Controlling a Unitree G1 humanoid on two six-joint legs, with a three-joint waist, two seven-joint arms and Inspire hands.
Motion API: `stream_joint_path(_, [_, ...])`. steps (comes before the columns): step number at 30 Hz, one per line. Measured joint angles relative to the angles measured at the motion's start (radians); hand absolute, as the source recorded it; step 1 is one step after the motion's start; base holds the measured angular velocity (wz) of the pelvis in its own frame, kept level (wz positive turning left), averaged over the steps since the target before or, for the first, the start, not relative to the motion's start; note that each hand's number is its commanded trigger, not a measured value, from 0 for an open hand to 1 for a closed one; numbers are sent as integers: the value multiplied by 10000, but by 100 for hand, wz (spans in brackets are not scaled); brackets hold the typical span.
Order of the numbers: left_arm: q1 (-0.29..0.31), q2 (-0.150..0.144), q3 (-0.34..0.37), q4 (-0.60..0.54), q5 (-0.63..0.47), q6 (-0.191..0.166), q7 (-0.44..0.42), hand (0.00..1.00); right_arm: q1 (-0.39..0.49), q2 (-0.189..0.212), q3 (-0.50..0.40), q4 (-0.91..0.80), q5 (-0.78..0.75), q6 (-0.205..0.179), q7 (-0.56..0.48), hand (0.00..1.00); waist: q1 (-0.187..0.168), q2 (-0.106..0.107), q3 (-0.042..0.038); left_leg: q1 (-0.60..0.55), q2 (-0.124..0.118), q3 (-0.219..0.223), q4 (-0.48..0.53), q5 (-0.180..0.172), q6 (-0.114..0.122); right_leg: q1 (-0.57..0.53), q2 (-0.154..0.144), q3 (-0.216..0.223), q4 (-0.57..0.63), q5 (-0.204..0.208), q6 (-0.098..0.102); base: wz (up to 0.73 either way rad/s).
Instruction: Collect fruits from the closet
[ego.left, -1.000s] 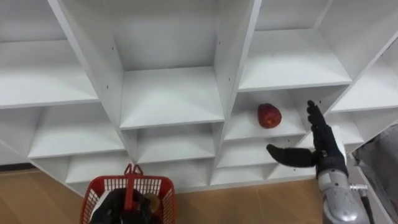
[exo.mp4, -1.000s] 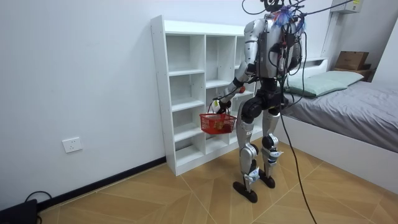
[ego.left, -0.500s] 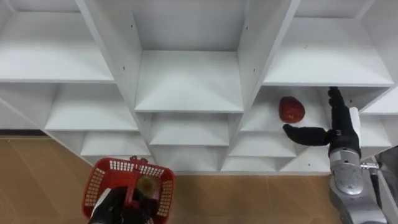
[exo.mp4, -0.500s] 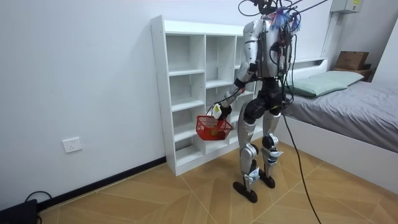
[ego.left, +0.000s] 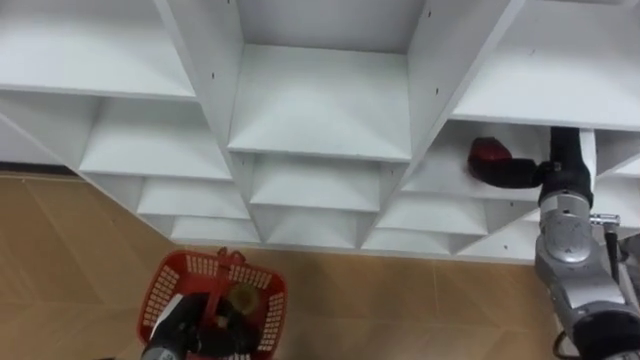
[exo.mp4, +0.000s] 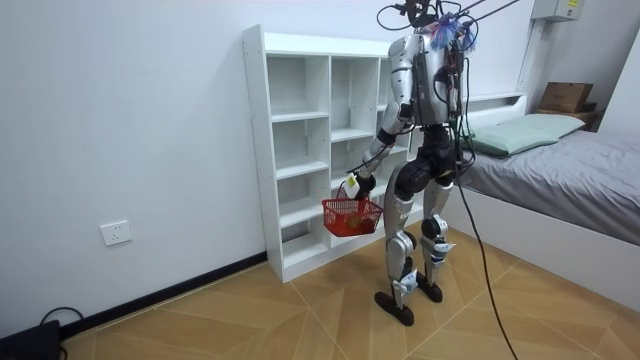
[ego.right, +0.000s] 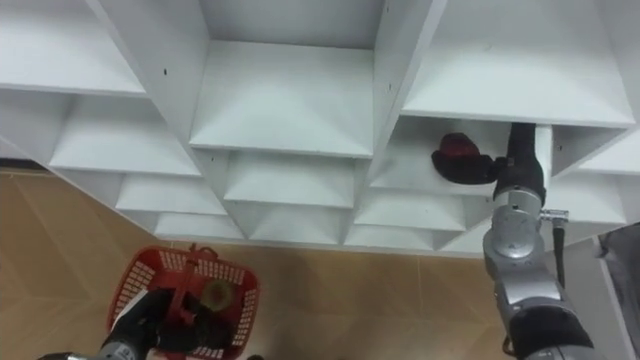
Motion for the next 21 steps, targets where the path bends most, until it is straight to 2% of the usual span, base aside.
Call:
stream_joint_path(5, [-432,-3,-210,428,6,16,38,100,-245,0,6,491,-113,8,-1,0,7,51,34,-362,14,2,139,0,0,-369,-15,-3,153,15,-26,0])
stream_joint_path(15, [-693,-87,-204,512,24,32,42,100,-366,1,-4,833,-172,98,48,0,150,119,69,-907,-15,23,187,109,58,-1127,-168,22,582,1,-50,-1])
stream_joint_path(21, [-722,-140,-212,523,11,41,70,100,-560,0,2,1241,-167,104,3,0,214,114,73,-1139,-14,192,194,141,86,-1457,-189,143,713,1,-50,-3])
